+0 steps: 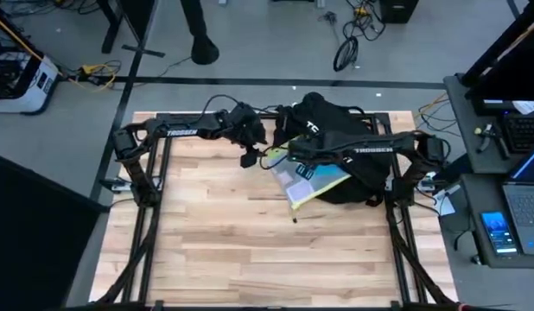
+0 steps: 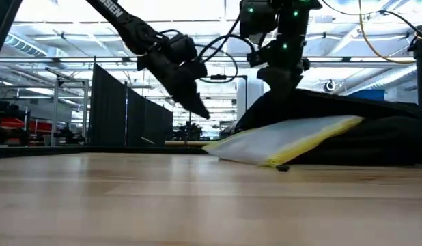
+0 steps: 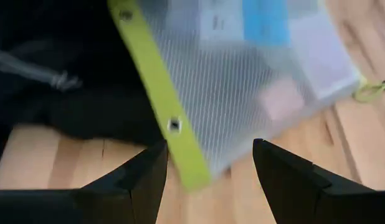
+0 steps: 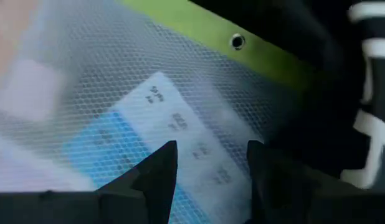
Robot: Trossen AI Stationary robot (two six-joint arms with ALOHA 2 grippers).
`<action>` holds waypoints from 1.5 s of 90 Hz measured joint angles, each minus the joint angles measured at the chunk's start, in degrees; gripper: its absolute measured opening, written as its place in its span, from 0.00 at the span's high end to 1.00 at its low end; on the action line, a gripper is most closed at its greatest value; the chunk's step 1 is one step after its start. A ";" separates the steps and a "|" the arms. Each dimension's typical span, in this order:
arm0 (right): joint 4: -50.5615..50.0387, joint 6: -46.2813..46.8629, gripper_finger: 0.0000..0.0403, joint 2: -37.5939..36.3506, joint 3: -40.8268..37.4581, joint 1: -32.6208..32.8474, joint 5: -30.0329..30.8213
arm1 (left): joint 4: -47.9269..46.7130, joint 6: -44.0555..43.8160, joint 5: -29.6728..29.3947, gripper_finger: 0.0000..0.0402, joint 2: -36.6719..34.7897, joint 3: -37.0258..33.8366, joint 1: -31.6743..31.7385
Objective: Unpack backpack
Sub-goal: Put the zip bag into the black backpack
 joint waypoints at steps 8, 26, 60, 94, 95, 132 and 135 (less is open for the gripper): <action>3.93 -3.14 0.55 -0.91 0.02 1.73 -8.75 | 0.08 0.02 0.11 0.45 0.00 0.00 -0.93; 17.11 -12.04 0.55 0.23 -5.50 8.55 -22.75 | 0.75 0.46 -0.16 0.45 0.00 0.00 -0.24; 23.59 -8.63 0.57 3.34 -14.90 4.60 -11.67 | 1.05 0.09 -0.61 0.45 0.00 0.04 1.84; 15.35 -3.54 0.66 -5.96 -12.52 -7.86 12.72 | 4.45 0.09 -0.55 0.45 0.02 0.04 0.53; 15.31 -3.76 0.66 -6.10 -12.52 -8.22 12.72 | 4.80 0.10 -0.55 0.45 0.02 0.04 0.54; 25.78 -21.97 0.67 -5.15 -15.06 -6.30 -24.50 | -0.65 -4.37 3.68 0.45 5.98 -0.09 -3.33; 27.26 -23.76 0.67 -4.22 -16.11 -5.25 -25.95 | 2.18 -5.86 4.57 0.45 7.01 -0.06 -3.35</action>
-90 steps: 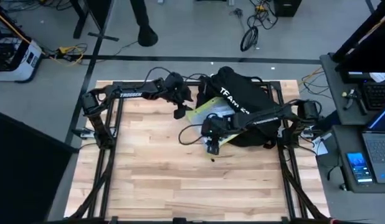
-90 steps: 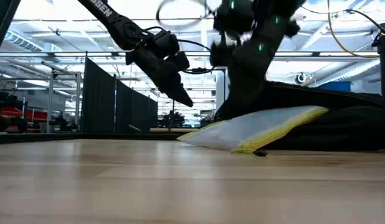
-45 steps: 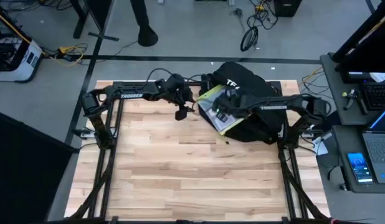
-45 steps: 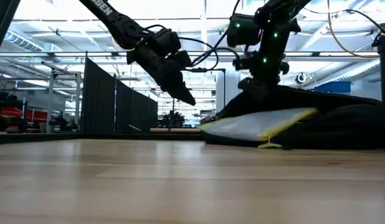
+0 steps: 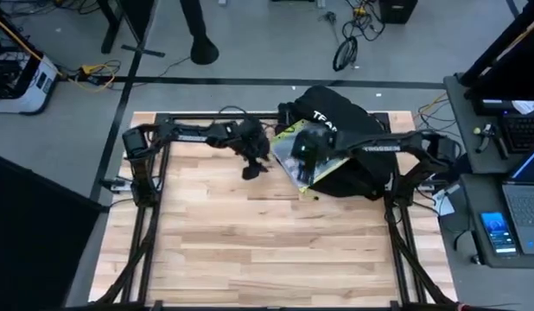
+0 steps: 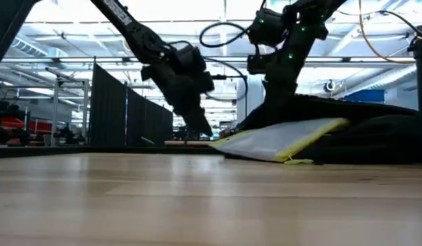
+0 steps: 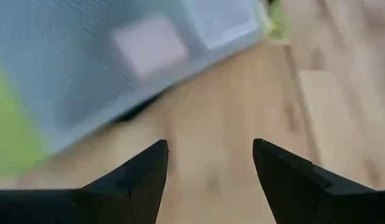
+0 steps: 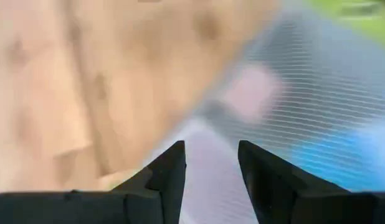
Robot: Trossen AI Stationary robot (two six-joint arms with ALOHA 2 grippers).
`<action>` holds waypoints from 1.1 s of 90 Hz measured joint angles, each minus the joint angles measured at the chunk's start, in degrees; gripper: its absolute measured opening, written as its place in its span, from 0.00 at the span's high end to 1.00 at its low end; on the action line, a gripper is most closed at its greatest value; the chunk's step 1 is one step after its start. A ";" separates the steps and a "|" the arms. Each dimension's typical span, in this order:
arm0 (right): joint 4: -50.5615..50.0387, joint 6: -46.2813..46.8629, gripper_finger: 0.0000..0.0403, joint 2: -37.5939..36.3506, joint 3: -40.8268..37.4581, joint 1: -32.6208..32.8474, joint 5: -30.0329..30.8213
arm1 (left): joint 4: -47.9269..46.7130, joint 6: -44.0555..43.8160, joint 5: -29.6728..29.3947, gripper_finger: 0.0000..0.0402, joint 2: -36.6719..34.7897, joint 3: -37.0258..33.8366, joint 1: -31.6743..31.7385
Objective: Unpack backpack
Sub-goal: Put the zip bag into the black backpack
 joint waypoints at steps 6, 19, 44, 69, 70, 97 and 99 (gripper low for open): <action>0.59 -2.59 0.67 1.86 -2.34 0.51 0.05 | 2.83 -2.81 0.52 0.45 0.81 0.08 0.15; -4.03 -3.06 0.67 4.18 -3.29 -1.30 5.65 | 4.88 -6.16 0.15 0.45 1.53 0.26 0.10; -6.99 -4.42 0.73 -2.75 -2.42 -10.43 35.71 | 13.89 -7.62 -0.15 0.45 1.55 0.28 -1.42; -6.18 -7.71 0.76 -2.73 -2.42 -18.11 31.49 | 21.24 -7.93 -14.96 0.45 4.43 2.83 -4.01; -6.17 -7.99 0.76 -2.73 -2.42 -18.26 31.37 | 20.63 -8.10 -15.58 0.45 4.75 3.17 -4.04; -3.36 -11.66 0.76 -2.75 -2.42 -20.37 26.35 | 2.60 -16.98 -30.39 0.45 13.14 17.50 -5.95; -3.34 -11.87 0.76 -2.75 -2.42 -20.36 26.20 | -0.46 -17.16 -30.46 0.45 13.41 18.35 -6.07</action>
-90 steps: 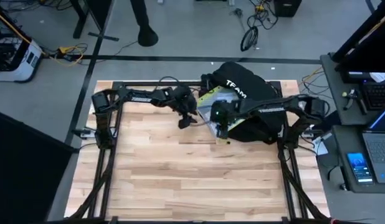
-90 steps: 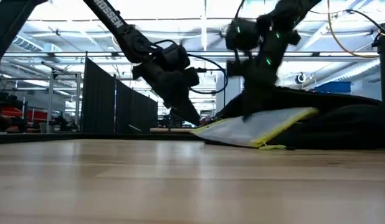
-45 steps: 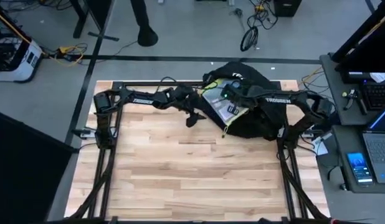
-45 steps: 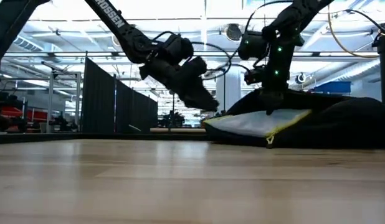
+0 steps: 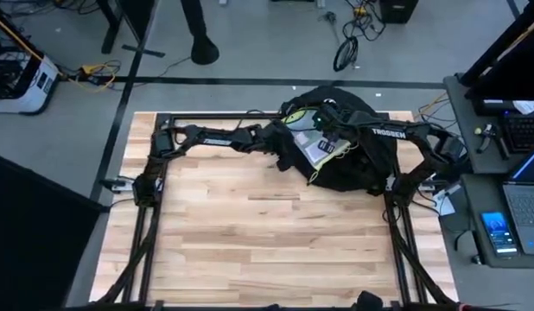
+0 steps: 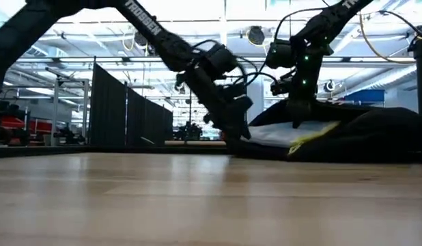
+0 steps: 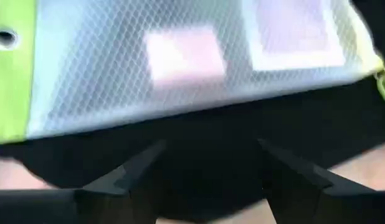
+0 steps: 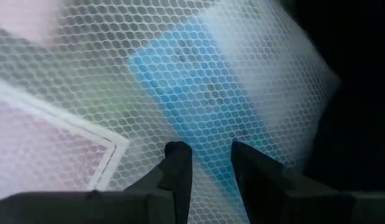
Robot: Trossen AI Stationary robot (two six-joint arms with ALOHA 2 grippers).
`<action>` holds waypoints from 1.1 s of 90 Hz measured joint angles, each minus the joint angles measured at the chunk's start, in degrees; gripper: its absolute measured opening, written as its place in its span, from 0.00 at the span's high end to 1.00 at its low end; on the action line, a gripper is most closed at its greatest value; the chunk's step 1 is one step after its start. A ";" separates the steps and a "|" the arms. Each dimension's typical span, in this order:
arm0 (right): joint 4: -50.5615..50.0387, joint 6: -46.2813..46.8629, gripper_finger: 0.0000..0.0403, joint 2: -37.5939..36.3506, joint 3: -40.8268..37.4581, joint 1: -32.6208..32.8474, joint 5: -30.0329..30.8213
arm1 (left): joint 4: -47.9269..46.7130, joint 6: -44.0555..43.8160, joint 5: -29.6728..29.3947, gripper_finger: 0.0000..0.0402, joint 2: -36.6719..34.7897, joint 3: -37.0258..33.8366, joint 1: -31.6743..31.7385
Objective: Unpack backpack
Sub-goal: Put the zip bag into the black backpack
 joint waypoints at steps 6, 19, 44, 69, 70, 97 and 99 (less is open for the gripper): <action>-0.15 -0.52 0.76 0.00 0.00 0.01 -0.09 | -6.55 -0.23 -1.35 0.45 1.66 3.40 -0.55; -1.68 -2.29 0.76 0.00 0.00 0.04 -0.40 | -21.22 4.70 -2.44 0.45 4.53 9.79 -1.15; -8.99 -3.12 0.76 -0.21 0.06 1.29 -0.46 | -43.43 11.01 -0.87 0.45 5.34 13.58 -1.89; -8.27 -3.57 0.76 -3.79 -0.07 3.44 -0.55 | -31.68 24.62 -3.98 0.45 2.02 13.67 -1.84; -8.28 -3.64 0.76 -3.96 -0.07 3.42 -0.54 | -31.24 25.75 -4.23 0.45 2.02 13.66 -1.80; -7.67 -4.27 0.76 -5.90 -0.07 2.56 -0.73 | -27.31 54.17 -6.60 0.45 3.30 13.40 1.23; -7.69 -4.18 0.76 -5.90 -0.07 2.56 -0.73 | -26.46 55.04 -6.88 0.45 3.71 13.40 1.49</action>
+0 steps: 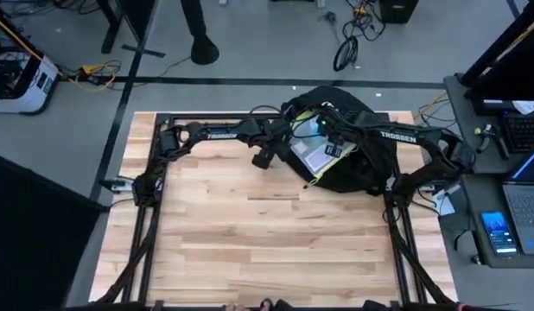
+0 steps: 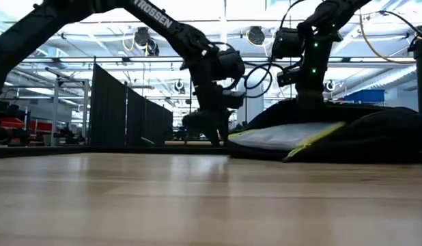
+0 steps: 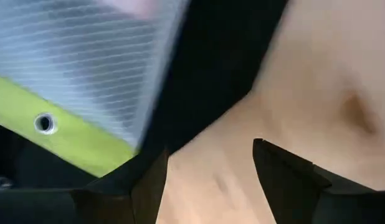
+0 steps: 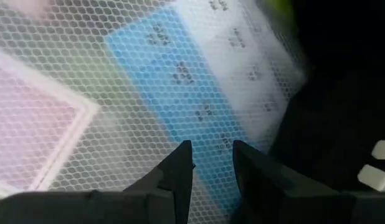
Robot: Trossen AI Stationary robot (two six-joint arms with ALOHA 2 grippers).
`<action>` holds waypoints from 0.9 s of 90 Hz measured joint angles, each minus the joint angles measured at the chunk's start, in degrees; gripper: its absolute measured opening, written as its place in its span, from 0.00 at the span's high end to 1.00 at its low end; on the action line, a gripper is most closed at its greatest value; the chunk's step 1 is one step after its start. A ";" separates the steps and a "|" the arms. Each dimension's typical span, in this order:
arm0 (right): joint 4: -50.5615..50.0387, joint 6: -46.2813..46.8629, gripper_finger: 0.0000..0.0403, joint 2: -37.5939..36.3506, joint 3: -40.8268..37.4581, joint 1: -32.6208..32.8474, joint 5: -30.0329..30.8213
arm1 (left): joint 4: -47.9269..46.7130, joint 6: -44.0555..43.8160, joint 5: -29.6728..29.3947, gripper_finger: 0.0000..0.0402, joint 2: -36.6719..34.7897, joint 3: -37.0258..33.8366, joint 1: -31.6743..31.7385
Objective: Unpack backpack
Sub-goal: Put the zip bag into the black backpack
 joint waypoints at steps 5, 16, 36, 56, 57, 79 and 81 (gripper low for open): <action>0.08 0.14 0.76 0.00 0.00 0.00 -0.04 | 2.75 1.53 -0.33 0.45 0.73 0.00 0.72; 1.05 0.67 0.76 0.00 0.00 0.00 -0.09 | 6.38 4.76 -1.30 0.45 1.89 -0.04 1.28; 1.49 1.02 0.76 0.00 0.02 0.02 -0.12 | 12.02 11.72 -0.63 0.46 3.89 -0.02 0.90; 2.16 1.04 0.76 0.00 0.02 0.04 -0.02 | 15.13 11.99 0.71 0.58 4.21 -0.04 -0.22; 2.16 1.07 0.76 0.00 0.02 0.04 -0.05 | 15.25 11.94 0.88 0.59 4.21 -0.04 -0.26; 1.86 1.52 0.76 -0.36 0.04 0.30 0.00 | 18.64 11.67 1.02 0.95 4.21 -0.04 -2.48; 1.71 1.74 0.76 -0.53 0.04 0.38 0.00 | 18.61 11.28 0.91 0.97 4.21 -0.04 -2.66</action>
